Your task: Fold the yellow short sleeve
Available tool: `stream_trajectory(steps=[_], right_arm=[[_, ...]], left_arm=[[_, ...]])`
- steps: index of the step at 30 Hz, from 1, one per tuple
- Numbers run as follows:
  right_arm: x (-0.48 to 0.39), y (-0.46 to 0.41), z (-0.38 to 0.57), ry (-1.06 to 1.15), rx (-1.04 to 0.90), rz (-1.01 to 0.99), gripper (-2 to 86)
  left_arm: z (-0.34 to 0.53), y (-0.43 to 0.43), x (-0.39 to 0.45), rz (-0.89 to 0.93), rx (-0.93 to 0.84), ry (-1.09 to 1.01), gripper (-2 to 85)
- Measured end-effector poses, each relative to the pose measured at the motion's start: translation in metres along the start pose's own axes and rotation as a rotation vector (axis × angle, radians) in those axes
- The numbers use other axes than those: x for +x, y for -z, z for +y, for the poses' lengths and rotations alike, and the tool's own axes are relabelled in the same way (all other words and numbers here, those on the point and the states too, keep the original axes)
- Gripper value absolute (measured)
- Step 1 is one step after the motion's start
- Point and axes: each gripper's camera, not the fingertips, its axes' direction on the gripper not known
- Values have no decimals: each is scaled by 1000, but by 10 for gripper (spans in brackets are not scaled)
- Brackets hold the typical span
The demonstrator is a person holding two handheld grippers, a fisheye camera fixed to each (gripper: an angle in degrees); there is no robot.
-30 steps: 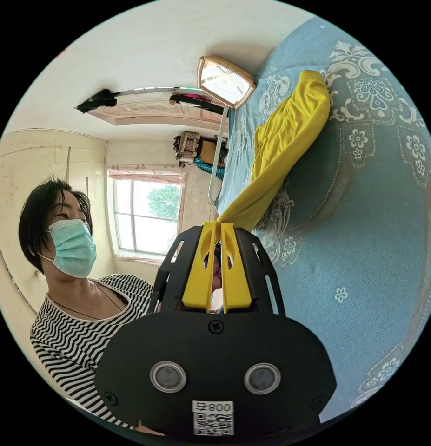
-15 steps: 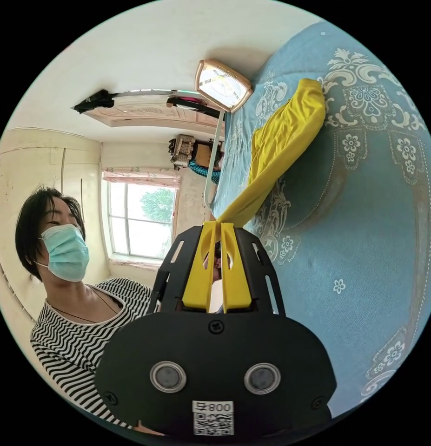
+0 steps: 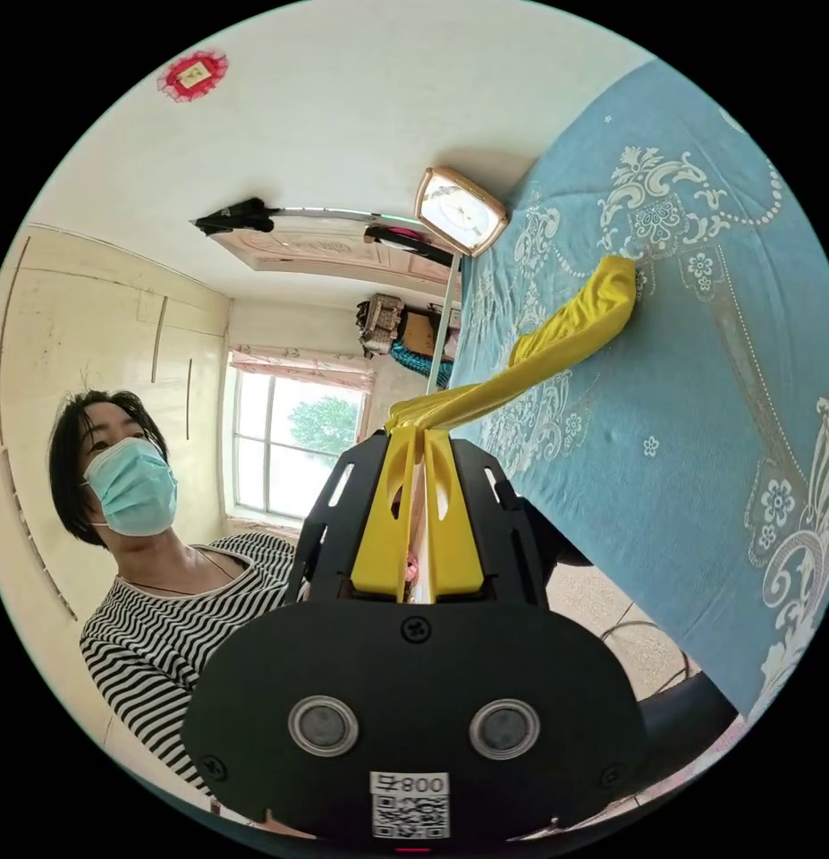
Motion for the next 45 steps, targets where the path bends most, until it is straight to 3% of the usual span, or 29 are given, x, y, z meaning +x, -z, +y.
stream_trajectory(steps=[11, 16, 21, 32, 36, 41, 45], right_arm=[[-138, 131, 181, 122, 242, -7, 13], [-165, 195, 216, 119, 335, 30, 13], [-210, 273, 223, 189, 430, 49, 13], [-368, 458, 265, 353, 604, 387, 12], [-368, 486, 312, 284, 615, 462, 12], [-292, 519, 382, -63, 593, 563, 12], [-262, 531, 416, -168, 559, 510, 11]], left_arm=[[67, -167, 99, 142, -208, -200, 12], [87, -277, 120, 185, -271, -217, 11], [98, -407, 172, 211, -317, -371, 11], [178, -636, 248, 379, -385, -536, 13], [252, -714, 215, 381, -526, -458, 13], [356, -807, 145, 245, -814, -302, 12], [413, -853, 124, 209, -955, -311, 13]])
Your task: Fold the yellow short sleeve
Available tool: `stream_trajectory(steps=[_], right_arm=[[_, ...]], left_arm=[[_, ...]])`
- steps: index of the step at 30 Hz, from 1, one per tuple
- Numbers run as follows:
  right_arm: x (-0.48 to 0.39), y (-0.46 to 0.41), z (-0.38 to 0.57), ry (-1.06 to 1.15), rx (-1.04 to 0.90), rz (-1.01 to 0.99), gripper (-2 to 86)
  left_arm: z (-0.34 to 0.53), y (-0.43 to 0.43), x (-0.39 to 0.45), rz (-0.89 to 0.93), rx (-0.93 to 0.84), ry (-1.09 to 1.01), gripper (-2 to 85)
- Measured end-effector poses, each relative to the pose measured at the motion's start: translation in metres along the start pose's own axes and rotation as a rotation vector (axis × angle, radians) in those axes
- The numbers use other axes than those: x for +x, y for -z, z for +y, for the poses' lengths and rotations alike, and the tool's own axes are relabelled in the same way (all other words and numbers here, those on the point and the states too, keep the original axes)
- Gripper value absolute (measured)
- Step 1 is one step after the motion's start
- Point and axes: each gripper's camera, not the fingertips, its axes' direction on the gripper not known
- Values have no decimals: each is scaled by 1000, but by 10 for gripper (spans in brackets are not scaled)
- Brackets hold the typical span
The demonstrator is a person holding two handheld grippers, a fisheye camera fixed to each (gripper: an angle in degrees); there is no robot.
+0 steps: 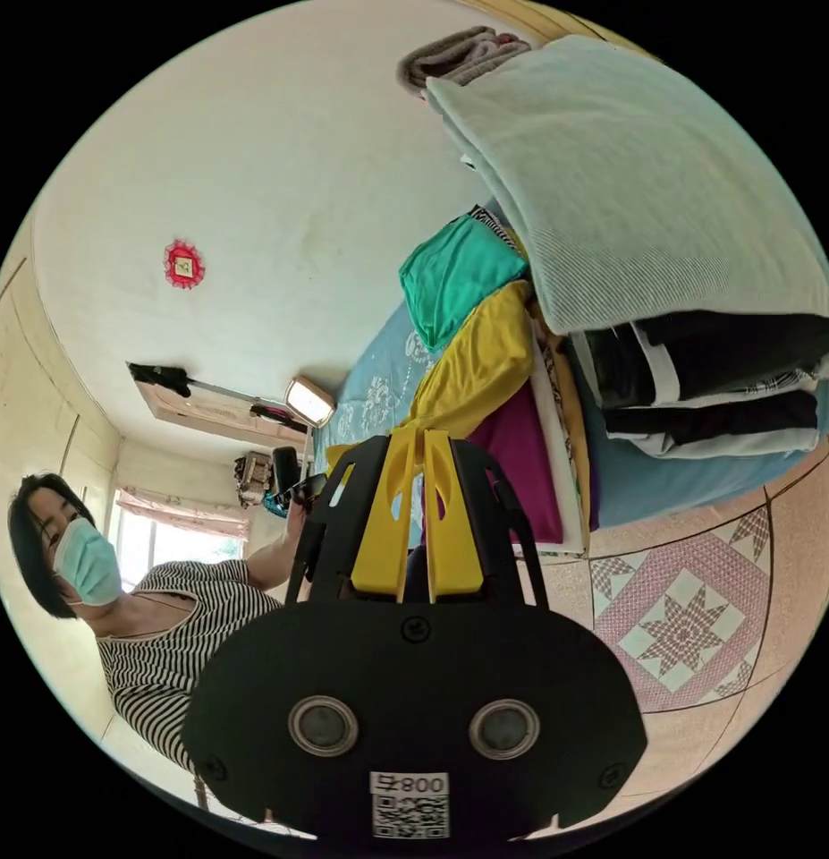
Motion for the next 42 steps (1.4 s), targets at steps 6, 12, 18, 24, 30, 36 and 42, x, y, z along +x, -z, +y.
stream_trajectory(steps=[6, 12, 18, 24, 30, 36, 42], right_arm=[[2, 41, 9, 31, -31, 85, 12], [26, 45, 18, -13, -151, 245, 12], [66, 53, 28, -126, -136, 203, 11], [83, 49, 28, -166, -156, 244, 11], [92, 54, 36, -202, -97, 170, 12], [75, 76, 53, -193, 29, 179, 5], [-4, 63, 60, 2, 137, 417, 2]], left_arm=[[-7, -65, -24, -9, -49, 1, 15], [4, -136, -71, -36, -115, 98, 17], [9, -191, -113, -68, -178, 150, 17], [9, -228, -151, -76, -203, 179, 17], [23, -244, -177, -29, -221, 204, 12], [42, -224, -176, -71, -191, 125, 4], [24, -226, -152, -244, -154, -138, 3]])
